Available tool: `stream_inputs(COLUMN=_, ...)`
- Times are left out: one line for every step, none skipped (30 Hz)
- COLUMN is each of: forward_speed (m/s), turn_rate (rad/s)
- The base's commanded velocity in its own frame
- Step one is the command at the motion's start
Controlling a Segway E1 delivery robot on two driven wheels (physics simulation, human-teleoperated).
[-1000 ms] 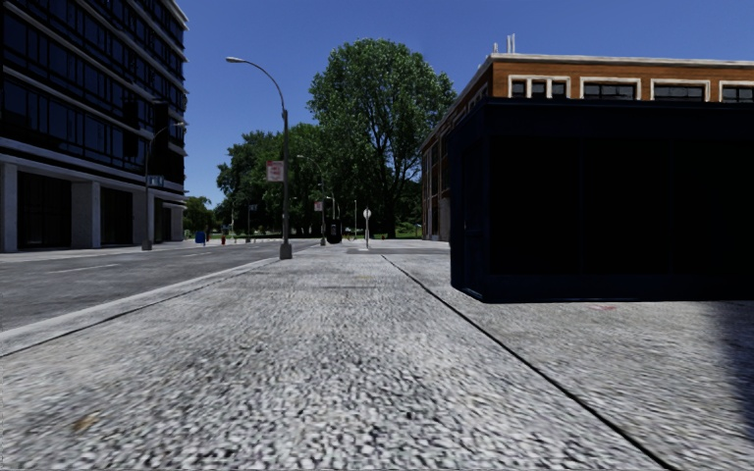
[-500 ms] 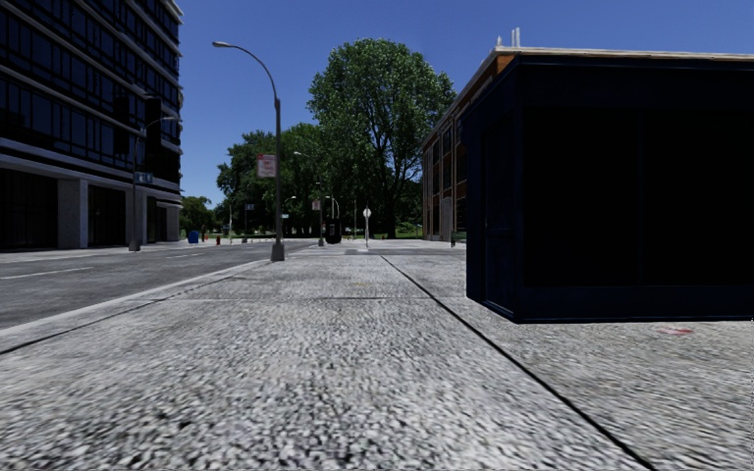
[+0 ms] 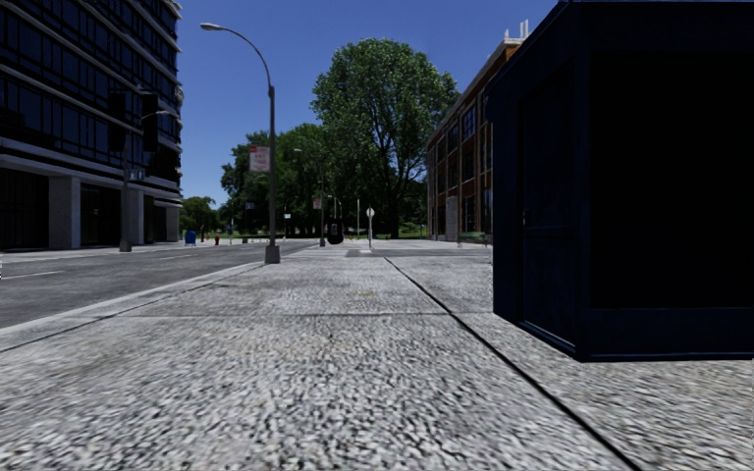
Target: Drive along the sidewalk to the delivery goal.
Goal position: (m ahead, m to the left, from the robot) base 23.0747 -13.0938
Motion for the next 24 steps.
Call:
stream_inputs(forward_speed=2.00, turn_rate=1.03)
stream_inputs(forward_speed=2.00, turn_rate=0.95)
stream_inputs(forward_speed=2.00, turn_rate=0.12)
stream_inputs(forward_speed=2.00, turn_rate=0.02)
stream_inputs(forward_speed=2.00, turn_rate=0.00)
stream_inputs(forward_speed=2.00, turn_rate=0.00)
stream_inputs(forward_speed=2.00, turn_rate=0.00)
stream_inputs(forward_speed=2.00, turn_rate=0.00)
stream_inputs(forward_speed=2.00, turn_rate=0.00)
stream_inputs(forward_speed=2.00, turn_rate=0.00)
stream_inputs(forward_speed=2.00, turn_rate=0.00)
stream_inputs(forward_speed=2.00, turn_rate=0.00)
stream_inputs(forward_speed=2.00, turn_rate=0.00)
stream_inputs(forward_speed=2.00, turn_rate=0.00)
stream_inputs(forward_speed=2.00, turn_rate=0.00)
stream_inputs(forward_speed=2.00, turn_rate=0.00)
stream_inputs(forward_speed=2.00, turn_rate=0.09)
stream_inputs(forward_speed=2.00, turn_rate=0.30)
stream_inputs(forward_speed=2.00, turn_rate=0.74)
stream_inputs(forward_speed=2.00, turn_rate=0.96)
stream_inputs(forward_speed=2.00, turn_rate=1.04)
stream_inputs(forward_speed=2.00, turn_rate=1.06)
stream_inputs(forward_speed=2.00, turn_rate=1.06)
stream_inputs(forward_speed=2.00, turn_rate=1.00)
